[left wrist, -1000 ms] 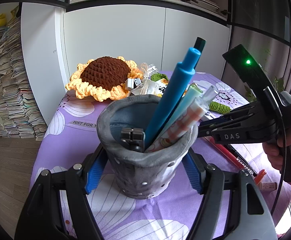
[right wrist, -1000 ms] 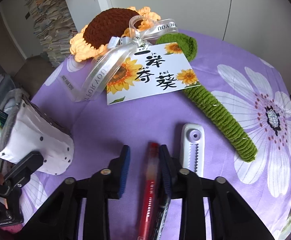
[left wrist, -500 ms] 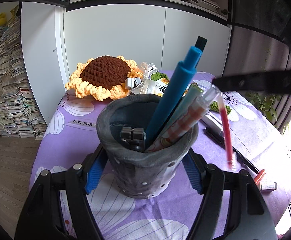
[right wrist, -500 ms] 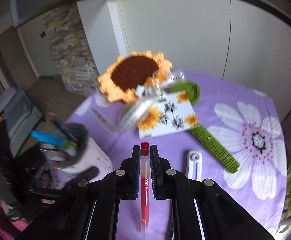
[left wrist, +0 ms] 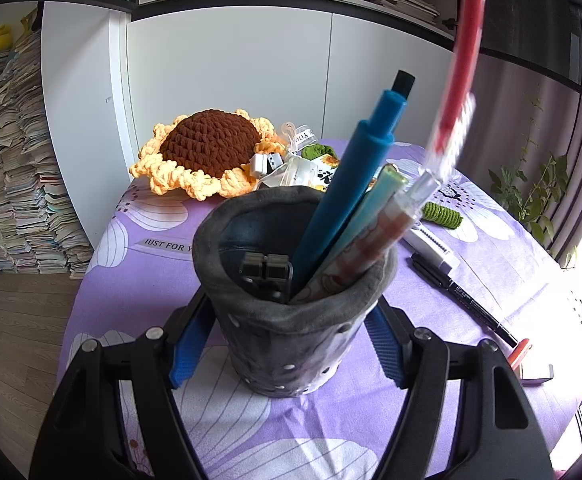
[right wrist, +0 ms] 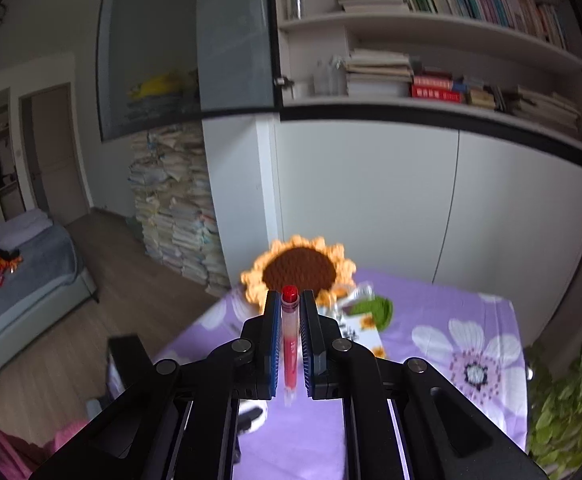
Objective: Organize stationery
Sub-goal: 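Insert the red pen into the gray cup and open the right gripper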
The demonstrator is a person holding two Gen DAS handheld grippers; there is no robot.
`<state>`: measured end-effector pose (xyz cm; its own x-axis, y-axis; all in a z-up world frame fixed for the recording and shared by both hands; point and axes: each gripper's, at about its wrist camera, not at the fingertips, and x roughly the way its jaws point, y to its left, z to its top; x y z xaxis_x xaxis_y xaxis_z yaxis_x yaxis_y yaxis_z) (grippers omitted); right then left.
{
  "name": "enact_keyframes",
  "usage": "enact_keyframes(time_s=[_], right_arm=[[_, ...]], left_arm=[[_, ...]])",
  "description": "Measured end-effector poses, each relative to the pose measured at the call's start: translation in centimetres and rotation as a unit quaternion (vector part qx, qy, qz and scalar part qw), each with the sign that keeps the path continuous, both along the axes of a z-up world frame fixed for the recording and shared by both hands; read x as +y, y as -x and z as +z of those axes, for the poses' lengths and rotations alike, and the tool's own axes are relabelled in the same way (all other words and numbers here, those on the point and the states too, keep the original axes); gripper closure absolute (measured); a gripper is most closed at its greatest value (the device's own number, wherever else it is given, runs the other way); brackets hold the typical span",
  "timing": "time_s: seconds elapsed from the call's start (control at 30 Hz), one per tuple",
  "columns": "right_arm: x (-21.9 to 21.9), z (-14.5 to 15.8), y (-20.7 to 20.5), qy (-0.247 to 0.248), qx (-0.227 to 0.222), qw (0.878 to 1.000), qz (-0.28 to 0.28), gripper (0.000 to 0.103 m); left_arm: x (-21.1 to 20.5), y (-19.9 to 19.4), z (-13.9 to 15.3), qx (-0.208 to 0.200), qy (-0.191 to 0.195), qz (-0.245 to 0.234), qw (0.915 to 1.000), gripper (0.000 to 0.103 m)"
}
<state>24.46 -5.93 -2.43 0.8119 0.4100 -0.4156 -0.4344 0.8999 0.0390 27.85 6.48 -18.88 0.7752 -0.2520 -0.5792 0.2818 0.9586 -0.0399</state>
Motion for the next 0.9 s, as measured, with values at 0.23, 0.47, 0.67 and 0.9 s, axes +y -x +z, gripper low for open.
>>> enact_keyframes(time_s=[0.23, 0.47, 0.67, 0.9], right_arm=[[2.5, 2.8, 0.1, -0.01, -0.043, 0.998, 0.039, 0.093], [4.7, 0.5, -1.5, -0.009, -0.004, 0.997, 0.08, 0.093], [5.2, -3.4, -3.1, 0.003, 0.055, 0.995, 0.08, 0.093], [4.4, -5.6, -3.8, -0.013, 0.112, 0.989, 0.096, 0.093]], left_arm=[[0.0, 0.0, 0.0, 0.0, 0.0, 0.0, 1.0, 0.032], [0.0, 0.0, 0.0, 0.0, 0.0, 0.0, 1.0, 0.032], [-0.1, 0.1, -0.1, 0.0, 0.0, 0.0, 1.0, 0.032], [-0.2, 0.1, -0.1, 0.001, 0.0, 0.0, 1.0, 0.031]])
